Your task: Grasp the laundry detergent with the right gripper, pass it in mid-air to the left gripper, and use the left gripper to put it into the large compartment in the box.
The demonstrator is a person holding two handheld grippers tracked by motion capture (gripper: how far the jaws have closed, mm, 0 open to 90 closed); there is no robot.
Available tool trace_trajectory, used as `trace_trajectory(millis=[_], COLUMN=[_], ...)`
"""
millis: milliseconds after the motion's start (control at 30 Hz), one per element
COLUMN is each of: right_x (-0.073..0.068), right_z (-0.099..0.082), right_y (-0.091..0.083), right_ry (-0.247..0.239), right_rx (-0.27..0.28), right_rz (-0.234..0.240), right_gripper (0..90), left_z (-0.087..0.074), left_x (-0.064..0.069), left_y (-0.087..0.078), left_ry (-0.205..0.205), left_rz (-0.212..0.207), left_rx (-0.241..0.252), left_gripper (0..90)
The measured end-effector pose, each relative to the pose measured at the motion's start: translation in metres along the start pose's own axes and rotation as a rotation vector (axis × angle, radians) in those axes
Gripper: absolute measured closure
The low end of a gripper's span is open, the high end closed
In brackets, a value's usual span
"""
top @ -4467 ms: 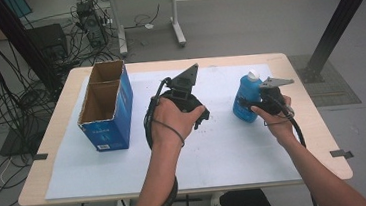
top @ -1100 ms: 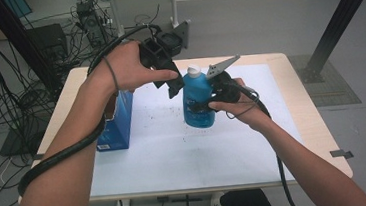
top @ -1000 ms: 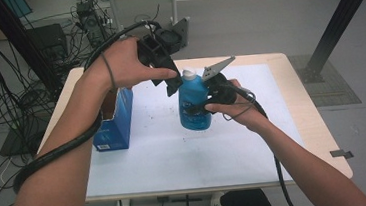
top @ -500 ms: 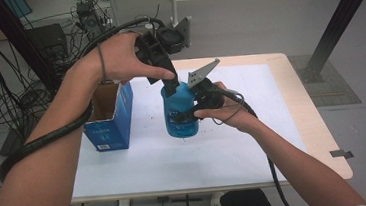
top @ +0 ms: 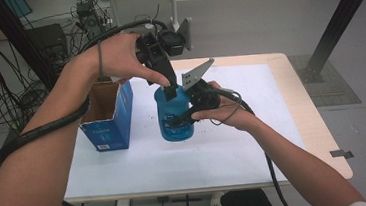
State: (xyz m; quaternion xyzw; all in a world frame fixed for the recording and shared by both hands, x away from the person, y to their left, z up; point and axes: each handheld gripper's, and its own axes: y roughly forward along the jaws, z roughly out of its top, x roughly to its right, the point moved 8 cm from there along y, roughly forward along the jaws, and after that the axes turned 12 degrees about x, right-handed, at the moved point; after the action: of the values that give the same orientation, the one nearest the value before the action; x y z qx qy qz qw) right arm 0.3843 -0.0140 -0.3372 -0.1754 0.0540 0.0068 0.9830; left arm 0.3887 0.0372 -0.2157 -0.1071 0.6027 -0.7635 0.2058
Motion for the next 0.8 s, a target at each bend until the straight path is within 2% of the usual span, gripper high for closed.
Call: trace_trajectory(millis=[200,533,633,700,800], right_x=[-0.004,-0.006,-0.007,-0.006,-0.007], right_z=[0.004,0.009,0.013,0.014,0.015], right_y=[-0.003,-0.004,-0.005,-0.006,-0.006], right_ry=[-0.006,-0.018,-0.028,-0.045,-0.041], right_rx=[0.012,0.027,0.039,0.038,0.038], right_rz=[0.017,0.031,0.04,0.04,0.047], right_gripper=[43.8,43.8,43.8,43.8,43.8], left_z=[0.003,0.003,0.002,0.001,0.002], left_x=[0.004,0.01,0.01,0.011,0.012], left_y=[0.001,0.006,0.009,0.011,0.013], left_ry=[0.022,0.055,0.072,0.076,0.076], left_rz=[-0.014,-0.036,-0.055,-0.06,-0.07], left_rx=[0.01,-0.028,-0.048,-0.052,-0.048], left_gripper=[4.5,5.1,5.3,5.3,5.3])
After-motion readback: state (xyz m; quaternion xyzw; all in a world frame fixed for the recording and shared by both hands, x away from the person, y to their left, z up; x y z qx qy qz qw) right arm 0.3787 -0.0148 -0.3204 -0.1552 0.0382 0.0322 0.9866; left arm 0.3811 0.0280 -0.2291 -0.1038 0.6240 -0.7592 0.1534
